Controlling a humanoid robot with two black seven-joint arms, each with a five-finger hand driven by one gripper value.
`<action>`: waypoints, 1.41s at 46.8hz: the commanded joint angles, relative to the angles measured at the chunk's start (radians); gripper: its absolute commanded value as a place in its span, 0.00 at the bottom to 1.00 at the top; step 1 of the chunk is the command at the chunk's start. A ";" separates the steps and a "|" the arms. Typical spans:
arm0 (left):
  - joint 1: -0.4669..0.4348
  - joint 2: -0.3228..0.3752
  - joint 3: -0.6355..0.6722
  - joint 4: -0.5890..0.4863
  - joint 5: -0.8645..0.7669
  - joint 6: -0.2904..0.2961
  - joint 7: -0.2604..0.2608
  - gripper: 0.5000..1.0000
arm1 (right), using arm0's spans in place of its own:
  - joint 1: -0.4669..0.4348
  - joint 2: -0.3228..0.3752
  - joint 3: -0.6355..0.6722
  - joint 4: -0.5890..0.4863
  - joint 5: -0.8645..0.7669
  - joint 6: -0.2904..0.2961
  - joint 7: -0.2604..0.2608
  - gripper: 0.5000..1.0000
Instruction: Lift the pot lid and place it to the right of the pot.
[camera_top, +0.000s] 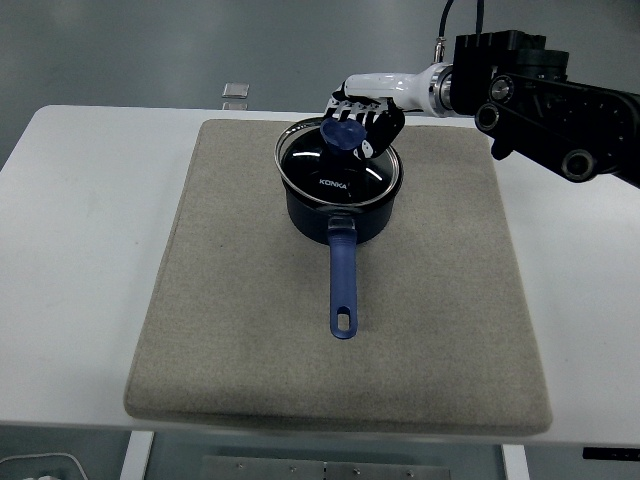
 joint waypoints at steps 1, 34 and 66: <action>0.000 0.000 0.000 0.000 0.000 0.000 0.000 1.00 | 0.001 0.000 0.000 0.000 0.000 0.000 -0.001 0.16; 0.000 0.000 0.000 0.000 0.000 0.000 0.000 1.00 | 0.048 -0.181 -0.017 0.001 0.000 0.057 0.001 0.09; 0.000 0.000 0.000 0.000 0.000 0.000 0.000 1.00 | -0.128 -0.293 -0.047 0.000 -0.017 -0.050 0.016 0.07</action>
